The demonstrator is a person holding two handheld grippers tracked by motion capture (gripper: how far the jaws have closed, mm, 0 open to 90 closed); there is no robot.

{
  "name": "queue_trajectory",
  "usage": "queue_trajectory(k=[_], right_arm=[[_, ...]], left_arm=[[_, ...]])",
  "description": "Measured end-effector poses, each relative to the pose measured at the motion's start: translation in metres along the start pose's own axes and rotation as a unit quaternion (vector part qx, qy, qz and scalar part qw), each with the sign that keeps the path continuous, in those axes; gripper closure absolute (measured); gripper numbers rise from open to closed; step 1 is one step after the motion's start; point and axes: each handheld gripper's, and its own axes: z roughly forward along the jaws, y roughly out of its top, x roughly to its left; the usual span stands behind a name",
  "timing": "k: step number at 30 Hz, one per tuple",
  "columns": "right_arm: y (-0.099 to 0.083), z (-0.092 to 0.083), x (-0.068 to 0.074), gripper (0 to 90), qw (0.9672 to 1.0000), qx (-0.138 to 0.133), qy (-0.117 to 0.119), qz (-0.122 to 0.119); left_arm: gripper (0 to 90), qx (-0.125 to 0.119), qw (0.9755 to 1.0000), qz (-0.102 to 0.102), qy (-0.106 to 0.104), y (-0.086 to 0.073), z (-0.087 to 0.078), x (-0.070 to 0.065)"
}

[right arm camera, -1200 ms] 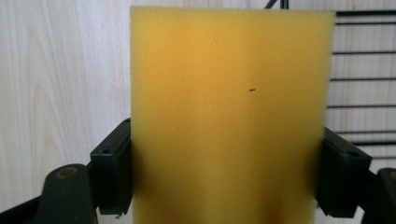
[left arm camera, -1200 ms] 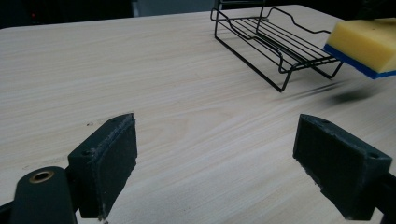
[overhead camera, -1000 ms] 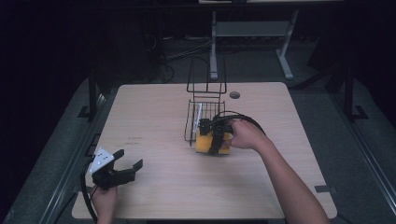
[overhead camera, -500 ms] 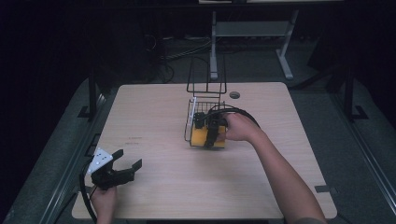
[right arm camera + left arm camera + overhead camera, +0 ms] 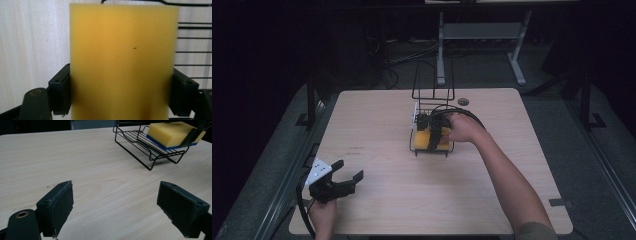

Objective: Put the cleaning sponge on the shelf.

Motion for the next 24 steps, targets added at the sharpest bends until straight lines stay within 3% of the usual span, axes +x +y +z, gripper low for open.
queue_trajectory(k=[9, 13, 17, 24], right_arm=[[0.0, 0.006, -0.016, 21.8, 0.9999, -0.001, 0.0, 0.013], [0.001, 0.011, -0.023, 21.7, 1.0, 0.002, -0.001, 0.007], [0.001, 0.016, -0.03, 21.7, 0.9998, -0.006, 0.008, 0.019], [0.001, 0.028, -0.036, 21.7, 0.9998, 0.0, 0.012, 0.013]], left_arm=[[13.0, -0.003, 1.0, -0.001, 0.0, 0.0, 0.0, 0.001], [13.0, -0.003, 1.0, -0.002, -0.001, 0.0, -0.001, 0.001], [13.0, -0.002, 1.0, -0.004, 0.0, -0.001, -0.001, 0.002], [13.0, -0.004, 1.0, -0.007, -0.004, -0.001, -0.003, 0.003]])
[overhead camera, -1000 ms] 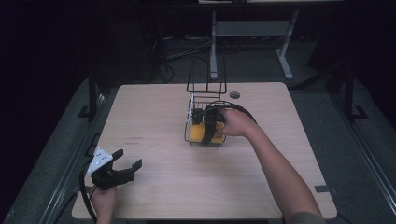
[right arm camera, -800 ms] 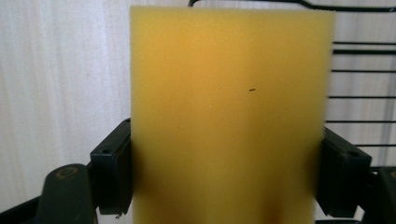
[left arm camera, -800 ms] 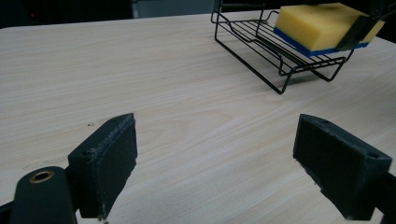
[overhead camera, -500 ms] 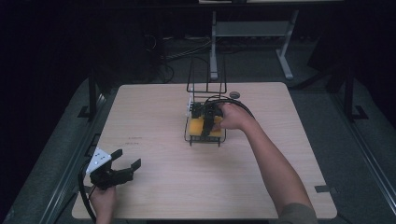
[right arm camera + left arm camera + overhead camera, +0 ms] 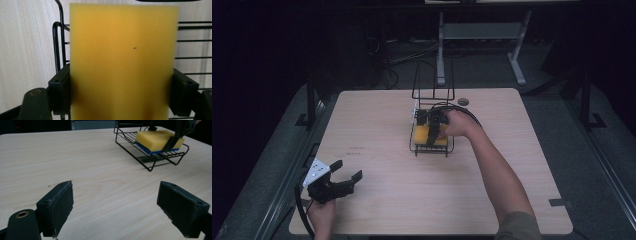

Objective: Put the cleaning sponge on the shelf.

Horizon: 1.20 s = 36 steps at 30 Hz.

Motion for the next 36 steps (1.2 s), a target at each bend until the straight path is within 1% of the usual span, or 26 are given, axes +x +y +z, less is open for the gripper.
queue_trajectory(k=[7, 14, 17, 20, 27, 36], right_arm=[[0.0005, 0.0047, 0.0008, 21.6, 0.9999, 0.005, 0.002, -0.01], [0.0012, 0.0066, 0.0002, 21.2, 0.9999, 0.004, 0.007, -0.01], [0.0009, 0.0067, 0.0002, 21.1, 0.9999, 0.004, 0.007, -0.008], [0.0013, 0.0063, 0.0007, 17.8, 1.0, 0.005, 0.003, -0.007], [0.0017, 0.0055, 0.0011, 16.9, 1.0, 0.005, 0.005, -0.005], [0.0007, -0.0012, 0.0024, 16.2, 1.0, 0.002, 0.002, -0.005]], left_arm=[[13.0, -0.001, 1.0, 0.0, 0.001, -0.0001, -0.0008, 0.0002], [12.9, -0.001, 1.0, -0.003, 0.003, -0.0004, -0.0012, 0.0007], [13.0, -0.003, 1.0, -0.004, 0.001, -0.0002, -0.0011, 0.0008], [13.0, -0.003, 1.0, -0.003, 0.001, -0.0001, -0.001, 0.0004], [13.0, -0.003, 1.0, -0.003, 0.002, -0.0002, -0.0017, 0.0013], [13.0, -0.004, 1.0, -0.002, 0.001, -0.0001, -0.0015, 0.0007]])
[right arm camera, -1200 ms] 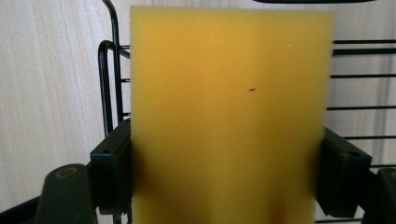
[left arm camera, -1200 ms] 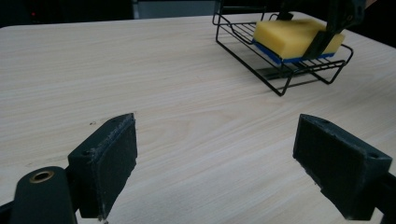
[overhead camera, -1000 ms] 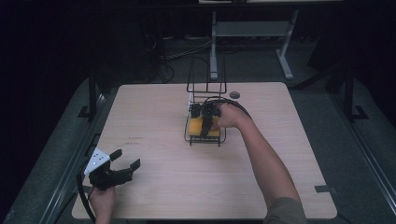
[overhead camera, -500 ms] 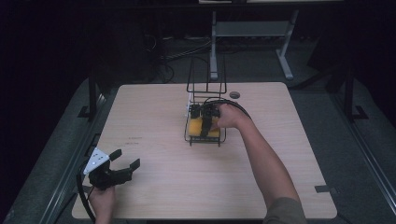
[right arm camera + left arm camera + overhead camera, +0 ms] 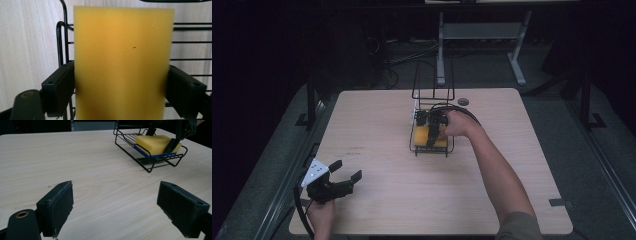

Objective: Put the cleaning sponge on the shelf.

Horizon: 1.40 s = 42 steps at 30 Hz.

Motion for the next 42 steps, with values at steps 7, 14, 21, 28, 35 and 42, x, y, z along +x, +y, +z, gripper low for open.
queue_trajectory(k=[7, 14, 21, 28, 35, 42], right_arm=[[-0.002, -0.01, 0.002, 16.3, 1.0, -0.004, -0.004, 0.006], [-0.003, -0.021, 0.005, 16.3, 0.9998, -0.01, -0.015, -0.003], [0.002, -0.029, 0.013, 16.6, 0.9995, 0.001, -0.028, -0.018], [0.009, -0.032, 0.024, 16.6, 0.999, 0.003, -0.031, -0.033], [0.008, -0.031, 0.031, 16.6, 0.9989, 0.009, -0.028, -0.037], [0.007, -0.031, 0.04, 16.6, 0.9983, 0.015, -0.034, -0.045]], left_arm=[[12.9, 0.0, 1.0, 0.002, -0.001, 0.0, 0.001, -0.001], [13.0, 0.002, 1.0, 0.003, -0.002, 0.0, 0.002, -0.002], [13.0, 0.002, 1.0, 0.003, -0.001, 0.0, 0.001, -0.002], [13.0, 0.002, 1.0, 0.003, -0.001, 0.0, 0.001, -0.002], [13.0, 0.001, 1.0, 0.003, -0.001, 0.0, 0.001, -0.003], [13.0, 0.002, 1.0, 0.003, -0.001, 0.0, 0.001, -0.002]])
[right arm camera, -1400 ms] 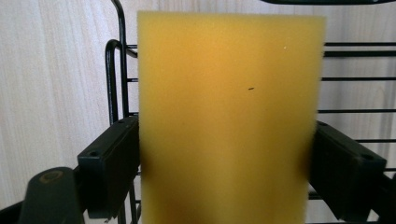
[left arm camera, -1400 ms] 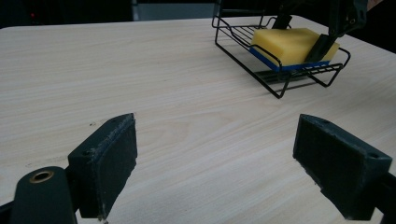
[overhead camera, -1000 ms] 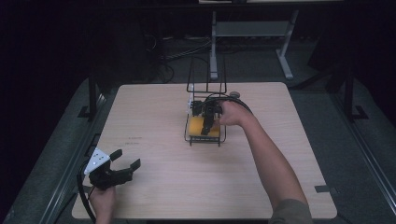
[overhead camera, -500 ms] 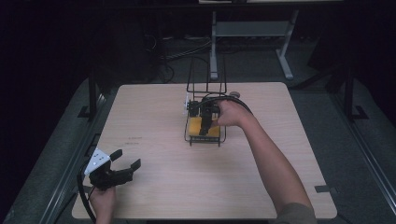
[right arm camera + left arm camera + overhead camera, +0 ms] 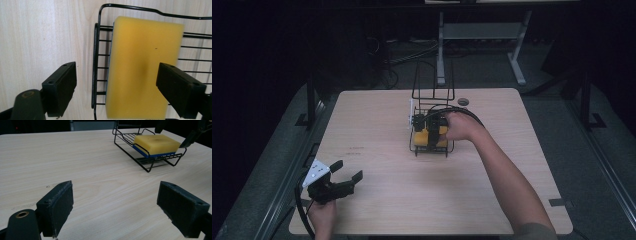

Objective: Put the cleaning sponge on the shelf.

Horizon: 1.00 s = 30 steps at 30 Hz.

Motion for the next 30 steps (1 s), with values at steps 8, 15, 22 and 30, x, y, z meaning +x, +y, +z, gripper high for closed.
queue_trajectory(k=[8, 15, 22, 30], right_arm=[[0.001, -0.004, 0.01, 16.6, 1.0, -0.003, 0.0, -0.003], [-0.001, -0.001, 0.017, 16.6, 1.0, -0.002, 0.007, -0.003], [-0.002, -0.002, 0.024, 16.7, 0.9999, -0.007, 0.009, -0.005], [-0.007, 0.0, 0.03, 16.7, 0.9999, -0.003, 0.008, -0.008]], left_arm=[[13.0, -0.002, 1.0, -0.001, 0.001, 0.0, -0.001, -0.001], [13.0, -0.001, 1.0, -0.002, 0.001, 0.0, -0.001, -0.001], [13.0, -0.001, 1.0, -0.002, 0.002, 0.0, 0.0, -0.002], [13.0, 0.0, 1.0, -0.003, 0.003, -0.001, 0.0, -0.003]])
